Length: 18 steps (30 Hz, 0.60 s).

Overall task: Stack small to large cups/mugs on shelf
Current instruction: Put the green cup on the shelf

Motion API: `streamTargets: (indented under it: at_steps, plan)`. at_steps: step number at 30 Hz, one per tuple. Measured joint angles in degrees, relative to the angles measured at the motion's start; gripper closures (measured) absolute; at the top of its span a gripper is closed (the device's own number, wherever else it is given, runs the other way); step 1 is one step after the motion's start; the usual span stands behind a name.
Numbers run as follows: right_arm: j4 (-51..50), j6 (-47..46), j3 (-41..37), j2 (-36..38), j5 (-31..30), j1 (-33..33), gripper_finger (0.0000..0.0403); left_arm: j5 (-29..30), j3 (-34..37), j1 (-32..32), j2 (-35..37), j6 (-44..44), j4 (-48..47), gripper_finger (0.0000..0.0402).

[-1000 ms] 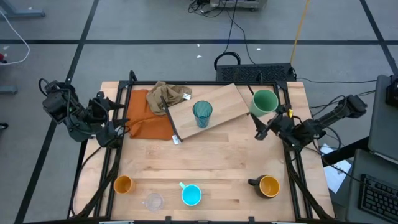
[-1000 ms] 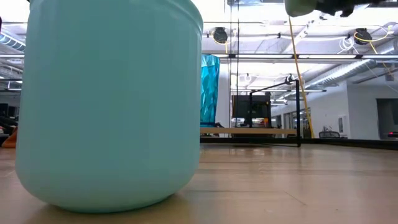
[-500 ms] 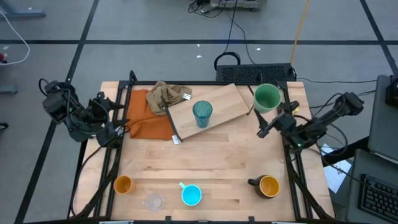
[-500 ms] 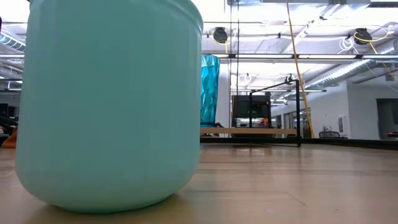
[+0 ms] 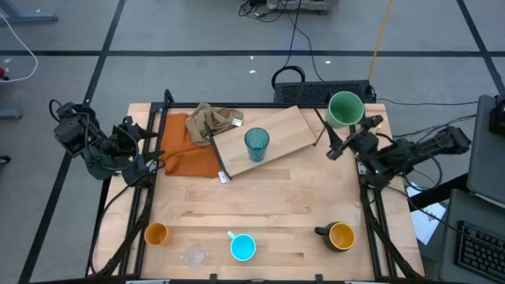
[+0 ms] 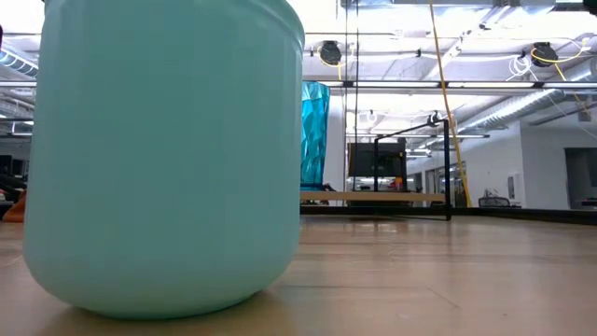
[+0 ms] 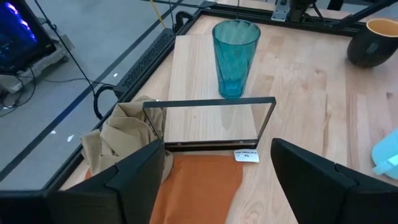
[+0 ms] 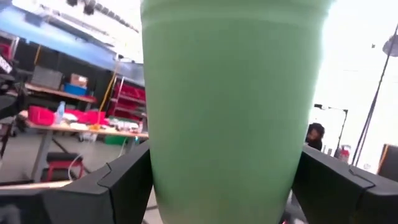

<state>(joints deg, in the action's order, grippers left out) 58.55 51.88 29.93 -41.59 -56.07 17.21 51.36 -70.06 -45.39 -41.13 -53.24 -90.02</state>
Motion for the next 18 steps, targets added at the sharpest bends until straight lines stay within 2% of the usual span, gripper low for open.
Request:
streamTargets:
  at_steps: [5, 11, 18]
  plan:
    - [-4.79, -7.68, 0.0, 0.71, 7.01, -11.72, 0.0096, -0.01, 0.03, 0.0, 0.01, -0.46, 0.0, 0.0106]
    - [-5.4, -10.69, 0.0, -1.12, 8.57, -24.48, 0.0096, -0.01, 2.4, -0.01, 0.02, -1.53, -0.01, 0.0106]
    - [-3.45, -19.57, 0.0, -7.8, 8.22, -30.52, 0.0096, 1.56, 7.42, -0.01, 0.07, -5.44, 0.0, 0.0106]
